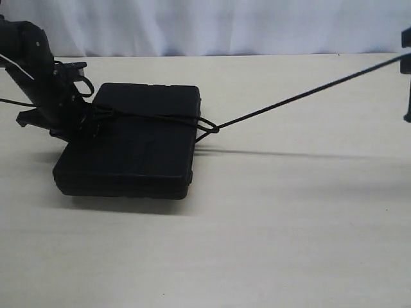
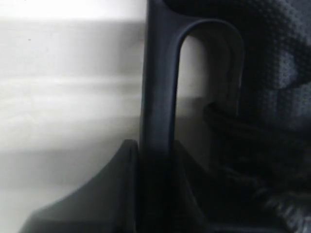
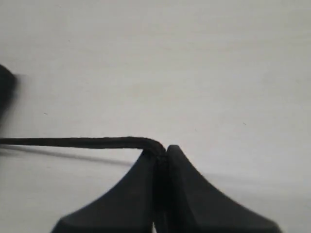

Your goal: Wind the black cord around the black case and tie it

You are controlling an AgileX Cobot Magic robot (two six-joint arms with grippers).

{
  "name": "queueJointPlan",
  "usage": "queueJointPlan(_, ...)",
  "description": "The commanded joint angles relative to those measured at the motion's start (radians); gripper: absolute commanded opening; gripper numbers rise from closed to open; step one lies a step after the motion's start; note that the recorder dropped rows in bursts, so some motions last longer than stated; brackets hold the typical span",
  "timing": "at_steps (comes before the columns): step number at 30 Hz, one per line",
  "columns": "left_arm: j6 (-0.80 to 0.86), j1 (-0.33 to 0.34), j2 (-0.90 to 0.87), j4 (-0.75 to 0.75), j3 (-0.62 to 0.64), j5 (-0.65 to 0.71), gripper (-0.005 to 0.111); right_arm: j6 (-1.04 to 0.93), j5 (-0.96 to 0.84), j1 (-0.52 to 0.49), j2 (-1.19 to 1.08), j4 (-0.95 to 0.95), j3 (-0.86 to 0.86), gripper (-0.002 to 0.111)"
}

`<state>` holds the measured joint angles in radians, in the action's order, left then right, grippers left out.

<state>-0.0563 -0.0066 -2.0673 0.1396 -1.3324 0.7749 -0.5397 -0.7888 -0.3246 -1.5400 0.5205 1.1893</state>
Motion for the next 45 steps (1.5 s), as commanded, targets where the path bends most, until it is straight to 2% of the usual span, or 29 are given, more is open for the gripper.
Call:
queueJointPlan(1,0.005,0.021,0.014,-0.045,0.005,-0.033,0.0,0.045,0.23,-0.07,-0.054,-0.169,-0.099,0.004)
queueJointPlan(12,0.005,0.021,0.014,-0.041,0.005,-0.103,0.0,0.116,0.309,-0.07,-0.209,-0.257,-0.106,0.004)
queueJointPlan(19,0.005,0.021,0.014,-0.051,0.005,-0.125,0.0,0.414,0.331,-0.07,-0.237,-0.566,-0.089,0.004)
queueJointPlan(28,0.007,0.021,0.014,-0.051,0.005,-0.118,0.001,0.421,0.345,-0.07,-0.237,-0.569,-0.085,0.004)
queueJointPlan(30,0.007,0.021,0.014,-0.051,0.005,-0.118,0.005,0.421,0.35,-0.068,-0.237,-0.566,-0.085,0.004)
queueJointPlan(37,0.007,0.021,0.014,-0.049,0.005,-0.116,0.031,0.304,0.353,-0.068,-0.237,-0.446,-0.085,0.004)
queueJointPlan(45,0.007,0.018,0.014,-0.046,0.005,-0.113,0.034,0.309,0.353,-0.068,-0.237,-0.445,-0.085,0.004)
